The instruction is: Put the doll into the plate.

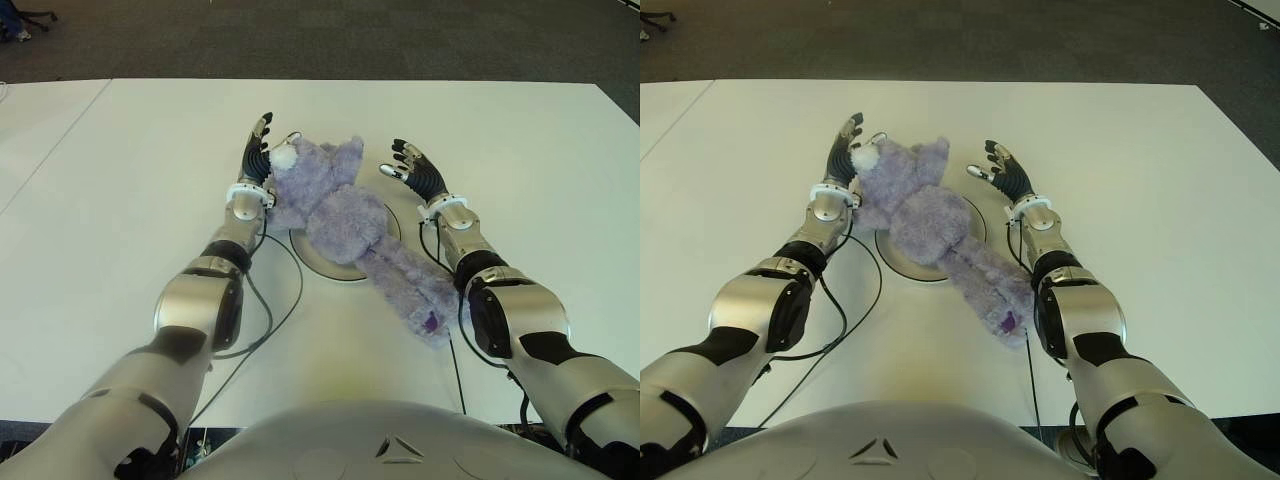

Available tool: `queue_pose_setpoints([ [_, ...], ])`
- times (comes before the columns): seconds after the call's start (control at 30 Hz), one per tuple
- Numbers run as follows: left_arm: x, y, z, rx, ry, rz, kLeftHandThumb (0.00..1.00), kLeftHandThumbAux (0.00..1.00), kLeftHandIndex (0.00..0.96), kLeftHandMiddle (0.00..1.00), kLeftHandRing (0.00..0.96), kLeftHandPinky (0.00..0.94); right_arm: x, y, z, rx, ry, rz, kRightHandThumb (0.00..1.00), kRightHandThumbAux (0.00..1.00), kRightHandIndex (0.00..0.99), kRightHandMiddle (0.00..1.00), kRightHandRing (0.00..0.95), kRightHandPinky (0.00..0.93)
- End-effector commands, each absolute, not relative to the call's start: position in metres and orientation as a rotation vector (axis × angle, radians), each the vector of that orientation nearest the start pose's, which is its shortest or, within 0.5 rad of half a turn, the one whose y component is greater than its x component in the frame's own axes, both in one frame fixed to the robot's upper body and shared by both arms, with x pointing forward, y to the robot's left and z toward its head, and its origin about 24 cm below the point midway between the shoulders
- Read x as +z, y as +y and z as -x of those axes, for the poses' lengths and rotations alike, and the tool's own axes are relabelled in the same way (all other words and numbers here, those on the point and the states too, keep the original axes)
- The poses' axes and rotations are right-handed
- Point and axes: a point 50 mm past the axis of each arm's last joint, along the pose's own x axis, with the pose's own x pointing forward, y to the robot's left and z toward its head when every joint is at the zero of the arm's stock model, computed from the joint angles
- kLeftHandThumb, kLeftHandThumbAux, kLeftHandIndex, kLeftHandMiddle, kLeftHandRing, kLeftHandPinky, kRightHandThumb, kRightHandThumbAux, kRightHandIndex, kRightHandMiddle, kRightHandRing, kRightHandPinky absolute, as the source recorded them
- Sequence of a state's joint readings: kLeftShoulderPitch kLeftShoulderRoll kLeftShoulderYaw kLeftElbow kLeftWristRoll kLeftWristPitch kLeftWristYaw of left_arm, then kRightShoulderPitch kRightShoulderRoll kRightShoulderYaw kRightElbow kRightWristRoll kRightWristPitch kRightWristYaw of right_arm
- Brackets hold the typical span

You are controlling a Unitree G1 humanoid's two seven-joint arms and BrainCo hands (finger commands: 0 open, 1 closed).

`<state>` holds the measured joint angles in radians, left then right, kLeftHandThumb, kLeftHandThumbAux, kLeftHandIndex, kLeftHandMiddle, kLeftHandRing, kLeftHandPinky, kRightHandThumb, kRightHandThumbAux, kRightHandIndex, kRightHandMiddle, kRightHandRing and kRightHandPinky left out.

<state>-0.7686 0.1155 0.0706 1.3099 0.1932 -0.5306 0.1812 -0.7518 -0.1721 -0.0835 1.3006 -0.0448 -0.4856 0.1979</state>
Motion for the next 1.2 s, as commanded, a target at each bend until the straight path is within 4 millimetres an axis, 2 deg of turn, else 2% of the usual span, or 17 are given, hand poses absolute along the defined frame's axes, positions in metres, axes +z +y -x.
queue_pose_setpoints([
  [0.03, 0.006, 0.145, -0.346, 0.013, 0.151, -0.213, 0.000, 0.469, 0.000, 0.000, 0.000, 0.000, -0.004, -0.154, -0.341, 0.193, 0.243, 0.019, 0.035, 0.645, 0.000, 0.005, 0.000, 0.000],
  [0.17, -0.001, 0.145, -0.342, 0.039, 0.183, -0.175, 0.000, 0.455, 0.000, 0.000, 0.000, 0.000, -0.006, -0.153, -0.341, 0.147, 0.259, -0.048, 0.000, 0.672, 0.004, 0.012, 0.000, 0.000],
  [0.73, -0.024, 0.148, -0.320, 0.146, 0.221, -0.009, 0.000, 0.456, 0.000, 0.000, 0.000, 0.000, -0.010, -0.163, -0.340, 0.023, 0.285, -0.275, 0.000, 0.700, 0.063, 0.055, 0.031, 0.044],
  [1.2, -0.037, 0.145, -0.305, 0.196, 0.225, 0.068, 0.000, 0.396, 0.000, 0.000, 0.000, 0.000, -0.023, -0.159, -0.331, -0.062, 0.334, -0.341, 0.000, 0.665, 0.085, 0.080, 0.047, 0.050],
])
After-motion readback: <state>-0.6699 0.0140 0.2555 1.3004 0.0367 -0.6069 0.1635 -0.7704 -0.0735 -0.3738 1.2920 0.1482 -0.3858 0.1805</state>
